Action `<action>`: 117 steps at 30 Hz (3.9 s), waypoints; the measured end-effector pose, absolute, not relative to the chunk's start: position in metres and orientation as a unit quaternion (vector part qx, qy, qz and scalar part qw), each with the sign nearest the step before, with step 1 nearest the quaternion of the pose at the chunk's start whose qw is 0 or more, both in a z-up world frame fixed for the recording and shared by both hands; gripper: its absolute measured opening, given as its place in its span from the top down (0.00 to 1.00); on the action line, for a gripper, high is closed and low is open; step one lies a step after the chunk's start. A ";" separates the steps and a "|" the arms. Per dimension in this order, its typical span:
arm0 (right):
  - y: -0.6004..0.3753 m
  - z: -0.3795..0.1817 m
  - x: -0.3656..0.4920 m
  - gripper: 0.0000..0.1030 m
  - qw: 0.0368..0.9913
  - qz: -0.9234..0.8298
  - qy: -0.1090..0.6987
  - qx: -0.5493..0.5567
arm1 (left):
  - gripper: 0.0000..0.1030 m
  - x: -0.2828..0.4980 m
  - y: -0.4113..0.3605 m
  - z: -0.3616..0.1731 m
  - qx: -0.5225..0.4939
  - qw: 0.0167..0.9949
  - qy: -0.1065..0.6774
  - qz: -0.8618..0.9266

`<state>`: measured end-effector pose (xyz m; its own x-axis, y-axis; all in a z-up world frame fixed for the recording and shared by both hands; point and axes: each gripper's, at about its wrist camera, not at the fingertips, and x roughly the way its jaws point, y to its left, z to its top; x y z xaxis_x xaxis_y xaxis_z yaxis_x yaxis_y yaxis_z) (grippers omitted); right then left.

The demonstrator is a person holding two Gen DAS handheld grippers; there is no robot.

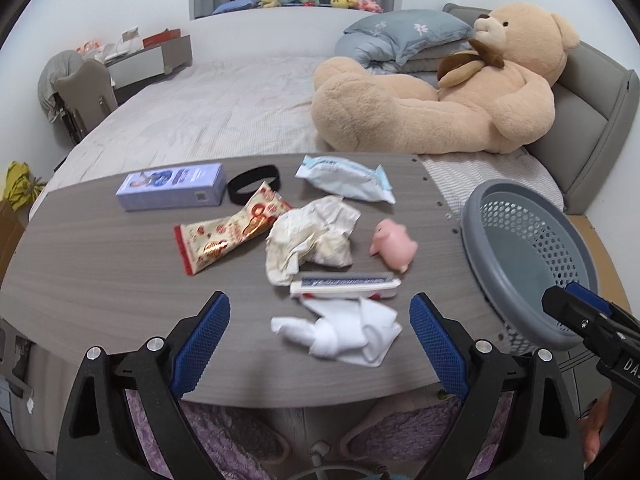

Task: Collect trash
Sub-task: 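Withdraw both tools from the basket back over the table, then grasp the white cloth with the left tool while the right tool grasps the pink pig, then carry cloth and pig over the grey basket and open both tools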

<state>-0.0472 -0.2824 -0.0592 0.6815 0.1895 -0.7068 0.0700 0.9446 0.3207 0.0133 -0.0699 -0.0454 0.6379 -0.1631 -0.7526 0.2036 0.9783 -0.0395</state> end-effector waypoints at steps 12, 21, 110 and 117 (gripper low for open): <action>-0.266 -0.062 -0.060 0.22 0.904 0.025 0.399 0.152 | 0.13 0.008 -0.071 -0.076 0.034 0.897 0.429 -0.102; -0.276 -0.065 -0.069 0.22 0.902 0.017 0.398 0.164 | 0.13 0.025 -0.085 -0.097 0.034 0.887 0.447 -0.108; -0.362 -0.061 -0.061 0.74 0.909 -0.041 0.386 0.151 | 0.61 0.007 -0.194 -0.031 0.076 0.883 0.388 -0.254; -0.401 -0.071 -0.068 0.74 0.902 -0.067 0.387 0.182 | 0.61 0.017 -0.248 -0.040 0.102 0.867 0.399 -0.281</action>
